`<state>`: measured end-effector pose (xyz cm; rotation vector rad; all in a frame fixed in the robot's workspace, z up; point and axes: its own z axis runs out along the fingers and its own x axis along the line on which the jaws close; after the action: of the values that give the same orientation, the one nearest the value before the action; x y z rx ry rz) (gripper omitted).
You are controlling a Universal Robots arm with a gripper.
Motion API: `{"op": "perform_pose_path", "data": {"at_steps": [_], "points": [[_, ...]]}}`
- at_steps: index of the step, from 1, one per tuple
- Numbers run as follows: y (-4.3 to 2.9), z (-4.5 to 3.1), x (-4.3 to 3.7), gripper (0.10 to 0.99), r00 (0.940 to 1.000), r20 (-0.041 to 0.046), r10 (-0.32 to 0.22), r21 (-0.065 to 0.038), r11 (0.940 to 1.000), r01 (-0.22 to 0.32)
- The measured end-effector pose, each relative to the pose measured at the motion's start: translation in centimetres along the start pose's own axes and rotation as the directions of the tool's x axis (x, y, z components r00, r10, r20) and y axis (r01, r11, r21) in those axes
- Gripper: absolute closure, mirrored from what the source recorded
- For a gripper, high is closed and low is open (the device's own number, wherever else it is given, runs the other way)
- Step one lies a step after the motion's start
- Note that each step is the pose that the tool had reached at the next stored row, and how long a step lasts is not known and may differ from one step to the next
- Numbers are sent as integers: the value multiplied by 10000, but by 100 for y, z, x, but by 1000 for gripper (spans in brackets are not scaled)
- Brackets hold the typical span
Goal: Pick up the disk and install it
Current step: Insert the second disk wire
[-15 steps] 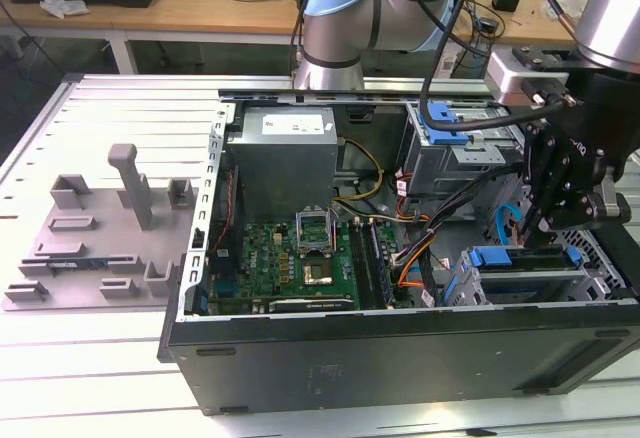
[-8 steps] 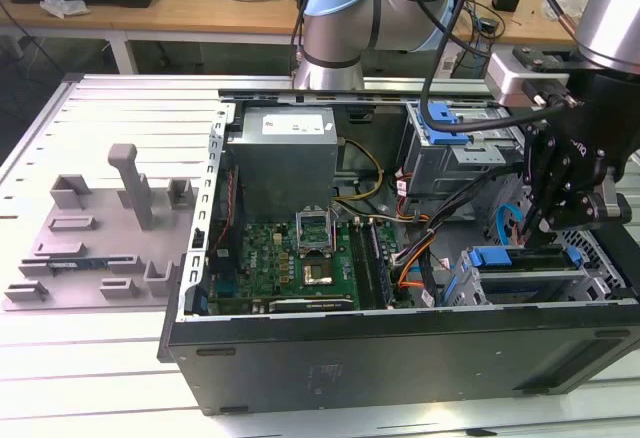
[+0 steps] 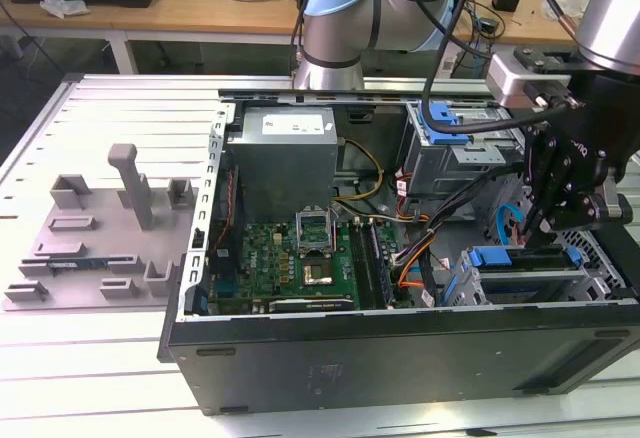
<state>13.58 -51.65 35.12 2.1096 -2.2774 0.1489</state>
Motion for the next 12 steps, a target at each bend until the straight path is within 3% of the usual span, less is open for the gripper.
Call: {"op": "perform_pose_path", "data": {"at_steps": [12], "points": [[-10, 31, -4, 925, 10000, 5, -94, 8, 10000, 94]]}}
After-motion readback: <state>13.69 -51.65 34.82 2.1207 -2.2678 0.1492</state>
